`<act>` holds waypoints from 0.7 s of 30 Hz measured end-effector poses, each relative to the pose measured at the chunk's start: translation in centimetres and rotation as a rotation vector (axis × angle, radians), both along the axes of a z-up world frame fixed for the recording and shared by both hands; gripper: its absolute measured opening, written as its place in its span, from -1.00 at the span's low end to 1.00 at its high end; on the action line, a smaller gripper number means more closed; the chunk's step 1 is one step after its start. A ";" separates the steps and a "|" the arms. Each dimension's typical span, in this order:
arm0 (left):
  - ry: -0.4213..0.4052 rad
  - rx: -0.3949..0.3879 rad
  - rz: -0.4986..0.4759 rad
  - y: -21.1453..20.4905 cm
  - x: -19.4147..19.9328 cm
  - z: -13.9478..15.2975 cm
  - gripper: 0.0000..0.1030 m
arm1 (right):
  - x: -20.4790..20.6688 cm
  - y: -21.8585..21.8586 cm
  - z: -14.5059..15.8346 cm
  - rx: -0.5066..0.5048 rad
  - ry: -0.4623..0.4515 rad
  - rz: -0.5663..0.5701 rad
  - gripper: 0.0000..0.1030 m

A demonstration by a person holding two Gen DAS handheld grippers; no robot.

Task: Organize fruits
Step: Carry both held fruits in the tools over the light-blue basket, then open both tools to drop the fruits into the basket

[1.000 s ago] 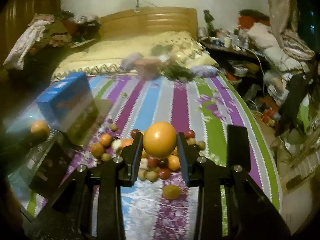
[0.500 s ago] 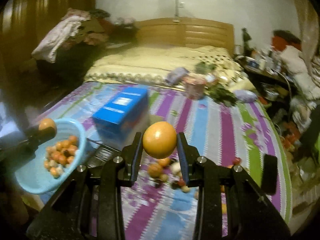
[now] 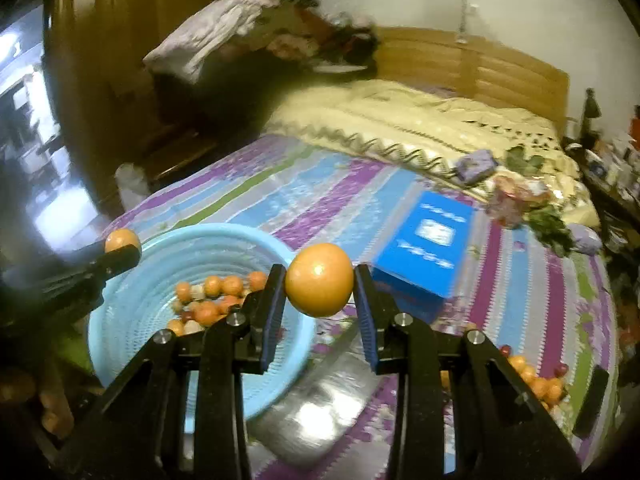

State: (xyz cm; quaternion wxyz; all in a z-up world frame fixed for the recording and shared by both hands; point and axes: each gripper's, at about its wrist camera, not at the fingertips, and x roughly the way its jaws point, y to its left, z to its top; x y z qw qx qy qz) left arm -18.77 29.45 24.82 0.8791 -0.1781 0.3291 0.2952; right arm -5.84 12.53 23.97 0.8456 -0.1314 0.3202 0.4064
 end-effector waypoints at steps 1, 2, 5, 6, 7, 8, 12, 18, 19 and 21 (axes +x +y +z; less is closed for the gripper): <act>0.007 -0.010 0.008 0.6 -0.4 -0.2 -0.28 | 0.0 0.9 -0.2 -0.009 0.013 0.016 -0.33; 0.012 -0.021 0.012 1.2 -0.7 -0.5 -0.28 | -0.2 1.6 -0.2 -0.019 0.024 0.031 -0.33; 0.034 -0.047 0.023 2.9 -1.4 -1.2 -0.28 | -0.2 3.8 -0.8 -0.059 0.069 0.078 -0.33; 0.047 -0.057 0.024 3.6 -1.5 -1.5 -0.28 | -0.2 4.4 -0.9 -0.072 0.079 0.090 -0.33; 0.061 -0.069 0.026 4.2 -1.6 -1.9 -0.28 | 0.0 5.0 -1.1 -0.084 0.101 0.105 -0.33; 0.073 -0.085 0.025 4.7 -1.6 -2.2 -0.28 | 0.2 5.8 -1.5 -0.102 0.132 0.124 -0.33; 0.143 -0.162 0.017 6.8 -1.0 -4.4 -0.28 | 1.0 8.7 -3.4 -0.199 0.238 0.178 -0.33; 0.238 -0.286 0.006 9.1 -0.3 -7.6 -0.28 | 2.2 10.8 -6.8 -0.356 0.353 0.220 -0.33; 0.252 -0.301 0.001 9.3 -0.2 -8.0 -0.28 | 2.2 11.1 -7.0 -0.376 0.356 0.225 -0.33; 0.283 -0.336 -0.018 9.5 0.1 -8.9 -0.28 | 2.3 11.4 -7.8 -0.419 0.373 0.231 -0.33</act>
